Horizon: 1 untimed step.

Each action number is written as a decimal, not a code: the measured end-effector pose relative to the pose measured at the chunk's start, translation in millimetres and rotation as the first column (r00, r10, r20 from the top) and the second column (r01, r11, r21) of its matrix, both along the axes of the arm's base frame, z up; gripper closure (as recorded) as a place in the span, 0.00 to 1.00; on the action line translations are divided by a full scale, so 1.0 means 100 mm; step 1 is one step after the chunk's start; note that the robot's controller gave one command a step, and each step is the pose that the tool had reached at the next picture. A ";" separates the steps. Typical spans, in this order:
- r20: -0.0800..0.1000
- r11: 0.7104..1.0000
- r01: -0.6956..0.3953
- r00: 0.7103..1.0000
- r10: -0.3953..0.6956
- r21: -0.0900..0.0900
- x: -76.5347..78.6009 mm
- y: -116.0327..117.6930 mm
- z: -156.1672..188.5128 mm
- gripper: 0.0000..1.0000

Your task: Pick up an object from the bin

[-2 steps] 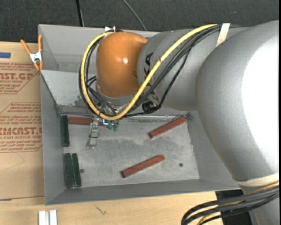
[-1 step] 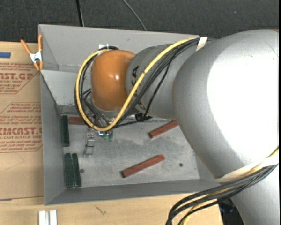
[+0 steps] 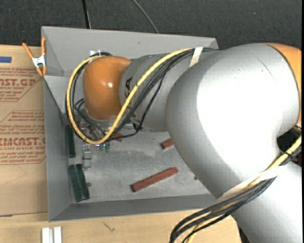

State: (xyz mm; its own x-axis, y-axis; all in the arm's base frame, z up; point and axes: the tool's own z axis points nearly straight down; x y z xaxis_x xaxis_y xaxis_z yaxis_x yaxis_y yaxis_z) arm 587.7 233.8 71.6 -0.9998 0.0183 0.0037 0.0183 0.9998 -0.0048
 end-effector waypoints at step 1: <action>0.002 0.995 0.104 0.995 -0.104 0.004 -0.10 0.06 0.39 0.00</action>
Offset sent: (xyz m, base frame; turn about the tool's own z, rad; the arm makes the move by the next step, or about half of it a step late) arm -0.0729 -0.0050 0.0481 -0.5154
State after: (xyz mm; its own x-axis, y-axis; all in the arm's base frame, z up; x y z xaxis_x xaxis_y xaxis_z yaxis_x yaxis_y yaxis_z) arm 578.0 239.8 110.8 -0.9925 0.1222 0.0017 0.1222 0.9925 -0.0003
